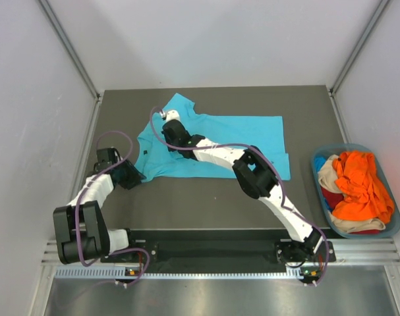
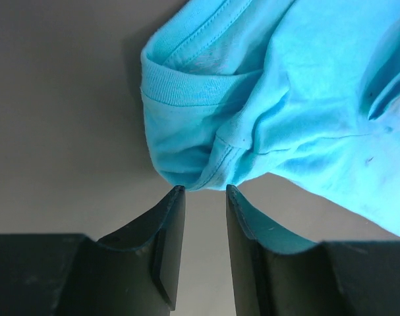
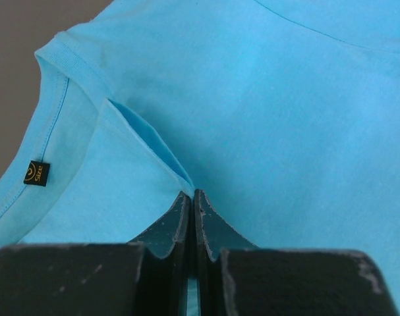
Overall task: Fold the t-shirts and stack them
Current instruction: Fold the tshirt
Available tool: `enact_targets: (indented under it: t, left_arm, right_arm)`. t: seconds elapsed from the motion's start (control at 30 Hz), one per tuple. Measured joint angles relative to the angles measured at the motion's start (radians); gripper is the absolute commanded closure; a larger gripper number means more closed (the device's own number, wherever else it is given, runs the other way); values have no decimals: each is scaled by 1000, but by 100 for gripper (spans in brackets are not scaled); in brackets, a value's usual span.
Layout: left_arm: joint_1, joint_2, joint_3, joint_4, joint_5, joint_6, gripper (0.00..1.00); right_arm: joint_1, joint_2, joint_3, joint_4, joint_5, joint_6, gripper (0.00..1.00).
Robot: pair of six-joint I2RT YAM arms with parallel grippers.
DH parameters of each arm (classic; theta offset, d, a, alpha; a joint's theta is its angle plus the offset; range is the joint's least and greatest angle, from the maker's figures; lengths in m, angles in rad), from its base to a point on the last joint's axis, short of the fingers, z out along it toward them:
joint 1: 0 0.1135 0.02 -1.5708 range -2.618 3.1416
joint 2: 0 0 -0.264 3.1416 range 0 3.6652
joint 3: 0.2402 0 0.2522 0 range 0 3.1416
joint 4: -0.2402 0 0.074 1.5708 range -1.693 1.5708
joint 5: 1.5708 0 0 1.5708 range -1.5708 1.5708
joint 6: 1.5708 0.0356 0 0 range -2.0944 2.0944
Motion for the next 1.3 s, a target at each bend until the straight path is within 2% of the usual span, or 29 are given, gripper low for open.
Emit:
enact_targets:
  t: [0.27,0.67,0.73,0.77,0.83,0.87,1.3]
  left_arm:
    - [-23,7,-6,11,-13,0,63]
    - [-63,14,-5,11,-108,3,61]
    - [-69,14,-5,11,-111,3,68]
    - [-71,14,-4,10,-112,2,84]
    - [-71,16,6,9,-120,0,97]
    - [-72,18,14,7,-126,0,100]
    - [-77,107,219,-16,-232,34,100]
  right_arm:
    - [-5,-1,-7,2,-12,11,100]
    - [-11,-6,-33,5,-26,26,100]
    - [-11,-6,-33,5,-27,29,100]
    - [-11,-6,-33,5,-28,30,100]
    - [-11,-10,-40,8,-29,34,100]
    - [-11,-13,-47,10,-30,35,100]
    - [-24,-95,-121,27,0,56,100]
